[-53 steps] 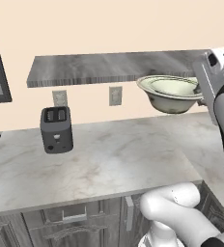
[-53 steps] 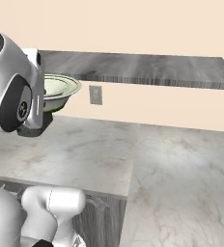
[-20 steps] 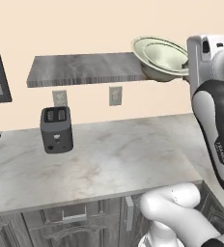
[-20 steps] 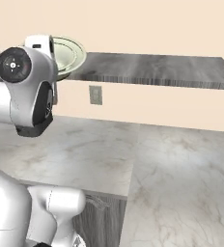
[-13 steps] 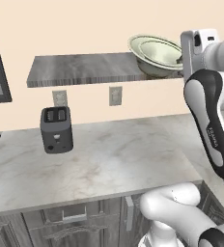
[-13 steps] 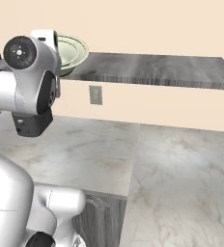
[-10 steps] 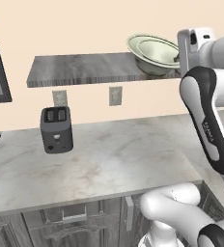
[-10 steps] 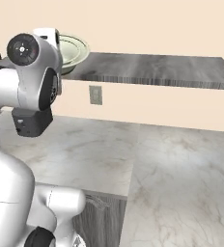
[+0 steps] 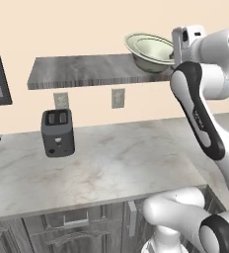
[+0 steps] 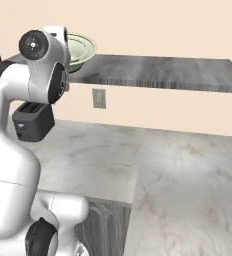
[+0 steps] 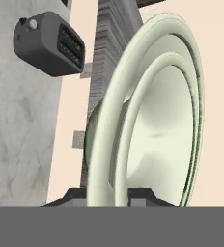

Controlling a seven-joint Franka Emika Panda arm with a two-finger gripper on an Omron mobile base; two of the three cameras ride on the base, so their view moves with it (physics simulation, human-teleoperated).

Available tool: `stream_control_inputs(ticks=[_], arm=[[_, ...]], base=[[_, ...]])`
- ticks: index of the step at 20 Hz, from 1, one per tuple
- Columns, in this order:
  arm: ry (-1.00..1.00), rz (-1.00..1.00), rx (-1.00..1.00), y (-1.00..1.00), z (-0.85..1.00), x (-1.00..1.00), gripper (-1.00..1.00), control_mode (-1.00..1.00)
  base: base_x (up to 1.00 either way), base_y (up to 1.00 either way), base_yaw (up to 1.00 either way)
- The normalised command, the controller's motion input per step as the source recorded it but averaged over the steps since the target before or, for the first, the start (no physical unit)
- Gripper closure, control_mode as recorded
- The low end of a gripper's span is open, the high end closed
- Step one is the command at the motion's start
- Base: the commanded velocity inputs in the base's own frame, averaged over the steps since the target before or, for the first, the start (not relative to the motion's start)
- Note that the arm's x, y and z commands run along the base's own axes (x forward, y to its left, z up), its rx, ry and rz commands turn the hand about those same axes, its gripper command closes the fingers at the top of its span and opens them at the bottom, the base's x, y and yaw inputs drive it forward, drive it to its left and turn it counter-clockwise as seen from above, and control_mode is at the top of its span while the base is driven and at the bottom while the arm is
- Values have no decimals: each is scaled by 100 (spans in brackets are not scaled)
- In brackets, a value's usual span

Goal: Pick up the bowls on the counter and stack them on top of one another in the open cabinet. Place the smaller bowl on top of the larger bowl.

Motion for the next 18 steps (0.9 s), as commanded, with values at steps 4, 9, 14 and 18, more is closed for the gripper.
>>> stream_control_inputs(ticks=[4,9,14,18], arm=[[0,-2,0,1,0,48,100,-100],[1,-2,0,2,0,42,100,-100],[4,-2,0,3,-4,32,100,-100],[5,-2,0,4,-4,31,100,-100]], base=[[0,0,0],[0,0,0],[0,0,0],[0,0,0]])
